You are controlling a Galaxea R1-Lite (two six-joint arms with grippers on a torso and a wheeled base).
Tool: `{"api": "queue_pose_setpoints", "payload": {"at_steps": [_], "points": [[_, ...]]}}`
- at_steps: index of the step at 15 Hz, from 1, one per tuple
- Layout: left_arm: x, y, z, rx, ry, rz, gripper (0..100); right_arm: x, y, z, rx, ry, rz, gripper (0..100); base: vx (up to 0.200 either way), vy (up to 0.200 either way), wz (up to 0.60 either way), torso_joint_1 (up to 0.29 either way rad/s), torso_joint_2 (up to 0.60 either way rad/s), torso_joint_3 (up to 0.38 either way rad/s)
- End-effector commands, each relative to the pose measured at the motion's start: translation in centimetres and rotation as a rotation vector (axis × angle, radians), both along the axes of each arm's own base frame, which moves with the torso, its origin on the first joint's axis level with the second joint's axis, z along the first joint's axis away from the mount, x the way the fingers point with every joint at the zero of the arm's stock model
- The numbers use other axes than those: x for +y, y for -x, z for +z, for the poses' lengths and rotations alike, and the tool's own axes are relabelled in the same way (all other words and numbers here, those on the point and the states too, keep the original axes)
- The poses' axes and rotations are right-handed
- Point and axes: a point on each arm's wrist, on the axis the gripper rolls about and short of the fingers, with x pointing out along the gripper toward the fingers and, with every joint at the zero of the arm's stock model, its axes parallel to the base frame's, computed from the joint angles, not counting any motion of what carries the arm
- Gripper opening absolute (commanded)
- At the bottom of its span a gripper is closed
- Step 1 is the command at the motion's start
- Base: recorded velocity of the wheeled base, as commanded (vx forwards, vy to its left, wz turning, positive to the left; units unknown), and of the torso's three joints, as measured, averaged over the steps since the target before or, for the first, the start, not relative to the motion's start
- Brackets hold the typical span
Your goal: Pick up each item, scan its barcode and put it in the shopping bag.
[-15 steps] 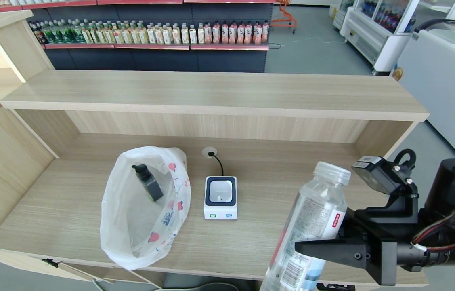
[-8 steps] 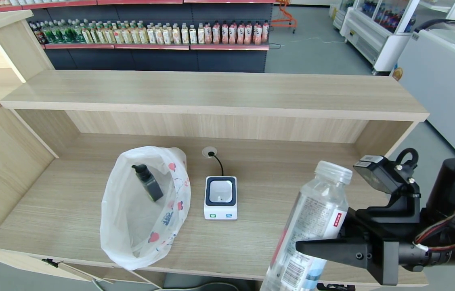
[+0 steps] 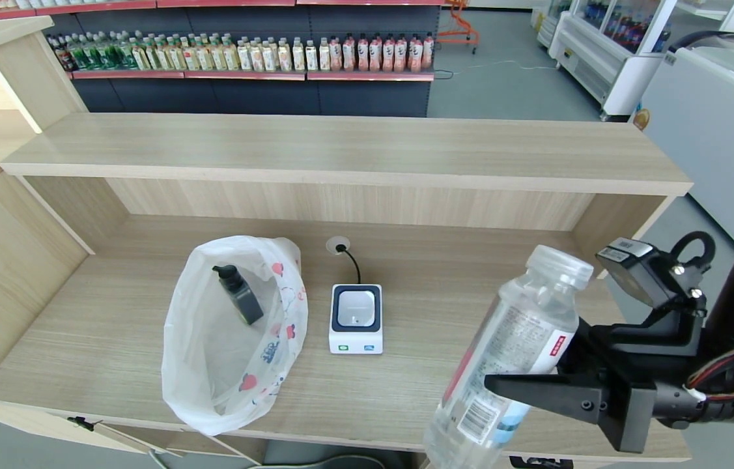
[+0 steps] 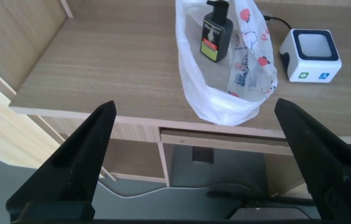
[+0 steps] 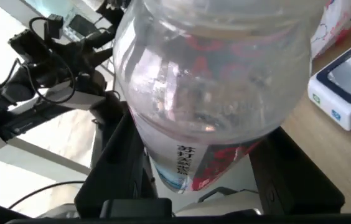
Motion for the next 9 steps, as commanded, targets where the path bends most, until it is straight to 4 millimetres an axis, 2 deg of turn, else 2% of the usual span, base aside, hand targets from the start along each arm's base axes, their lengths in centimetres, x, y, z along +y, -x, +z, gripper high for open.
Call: {"api": "queue_pose_setpoints", "payload": {"at_steps": [1, 3, 4, 6, 9], "points": [[0.0, 0.0, 0.0, 0.000, 0.000, 0.000, 100, -2.5, 0.1, 0.3, -0.226, 0.068, -0.114, 0, 0.000, 0.000, 0.00, 0.000, 0.00, 0.000], [0.0, 0.0, 0.0, 0.000, 0.000, 0.000, 100, -4.1, 0.4, 0.1, -0.378, 0.230, -0.312, 0, 0.000, 0.000, 0.00, 0.000, 0.00, 0.000], [0.0, 0.0, 0.0, 0.000, 0.000, 0.000, 100, -5.2, 0.4, -0.4, -0.454, 0.463, -0.596, 0, 0.000, 0.000, 0.00, 0.000, 0.00, 0.000], [0.0, 0.0, 0.0, 0.000, 0.000, 0.000, 100, -5.4, 0.6, 0.2, -0.517, 0.497, -0.690, 0, 0.000, 0.000, 0.00, 0.000, 0.00, 0.000], [0.0, 0.0, 0.0, 0.000, 0.000, 0.000, 100, -5.2, -0.6, 2.4, -0.796, 0.559, -0.700, 0, 0.000, 0.000, 0.00, 0.000, 0.00, 0.000]]}}
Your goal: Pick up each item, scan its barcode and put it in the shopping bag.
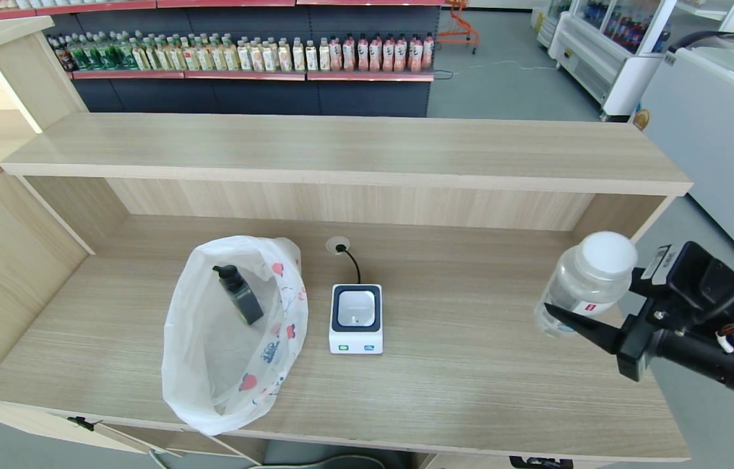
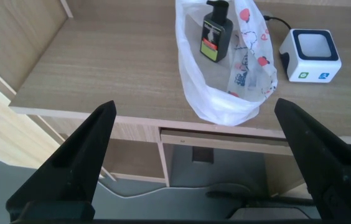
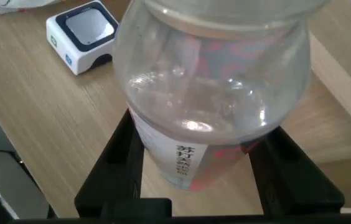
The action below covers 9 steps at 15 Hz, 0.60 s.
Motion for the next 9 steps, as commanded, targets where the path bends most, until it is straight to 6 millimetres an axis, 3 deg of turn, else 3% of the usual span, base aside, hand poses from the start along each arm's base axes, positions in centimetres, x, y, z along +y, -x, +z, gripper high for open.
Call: {"api": "queue_pose_setpoints", "payload": {"at_steps": [1, 9], "points": [[0.0, 0.0, 0.0, 0.000, 0.000, 0.000, 100, 0.0, -0.4, 1.5, -0.122, 0.079, 0.005, 0, 0.000, 0.000, 0.00, 0.000, 0.00, 0.000], [0.0, 0.0, 0.0, 0.000, 0.000, 0.000, 100, 0.9, -2.2, 1.8, -0.308, 0.288, 0.168, 0, 0.000, 0.000, 0.00, 0.000, 0.00, 0.000]]}}
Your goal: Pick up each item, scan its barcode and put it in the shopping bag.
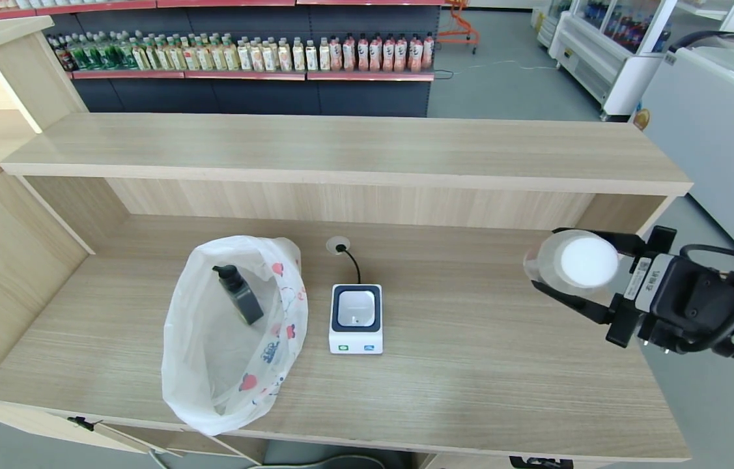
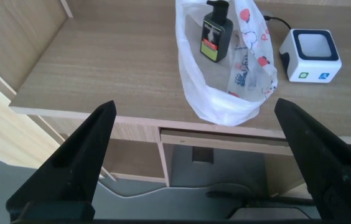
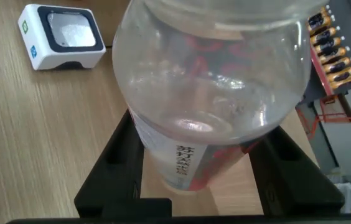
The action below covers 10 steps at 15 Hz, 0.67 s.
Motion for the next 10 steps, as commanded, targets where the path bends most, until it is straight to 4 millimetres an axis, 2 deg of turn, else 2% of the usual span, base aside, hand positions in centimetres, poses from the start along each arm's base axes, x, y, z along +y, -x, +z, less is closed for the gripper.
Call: {"api": "queue_pose_setpoints", "payload": {"at_steps": [1, 9, 10], "points": [[0.0, 0.0, 0.0, 0.000, 0.000, 0.001, 100, 0.3, -0.8, 0.1, -0.029, 0.035, 0.020, 0, 0.000, 0.000, 0.00, 0.000, 0.00, 0.000], [0.0, 0.0, 0.0, -0.001, 0.000, 0.001, 100, 0.7, -1.9, 0.0, -0.048, 0.067, 0.037, 0, 0.000, 0.000, 0.00, 0.000, 0.00, 0.000], [0.0, 0.0, 0.0, -0.002, 0.002, 0.001, 100, 0.8, -2.0, -0.1, -0.042, 0.068, 0.040, 0, 0.000, 0.200, 0.00, 0.007, 0.00, 0.007]]}}
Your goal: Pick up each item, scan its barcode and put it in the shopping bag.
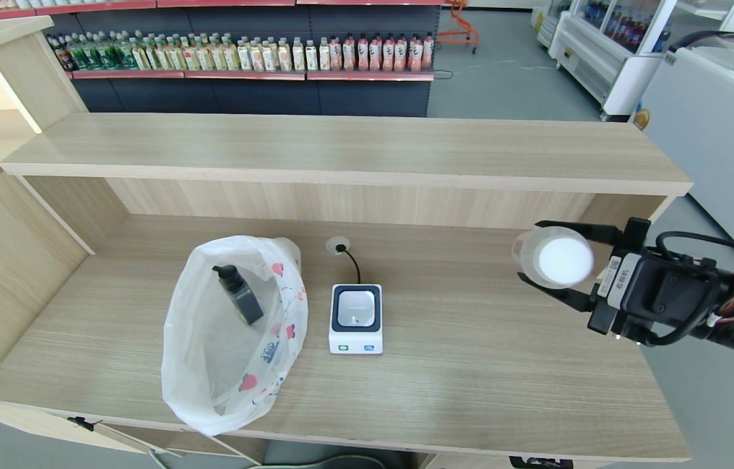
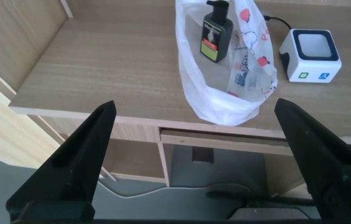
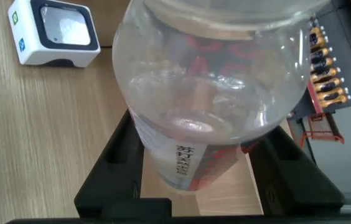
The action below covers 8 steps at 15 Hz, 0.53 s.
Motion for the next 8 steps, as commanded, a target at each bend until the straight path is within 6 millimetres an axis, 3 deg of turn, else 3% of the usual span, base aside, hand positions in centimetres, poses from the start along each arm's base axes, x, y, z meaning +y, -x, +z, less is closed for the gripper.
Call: {"api": "queue_pose_setpoints", "payload": {"at_steps": [1, 8], "points": [[0.0, 0.0, 0.0, -0.001, 0.003, 0.000, 100, 0.2, -0.3, -0.4, 0.014, 0.005, 0.008, 0, 0.000, 0.200, 0.00, 0.002, 0.01, 0.007], [0.0, 0.0, 0.0, -0.001, 0.004, 0.000, 100, 1.2, -1.7, -0.3, 0.053, -0.033, 0.130, 0, 0.000, 0.200, 0.00, 0.006, 0.01, 0.003]]}}
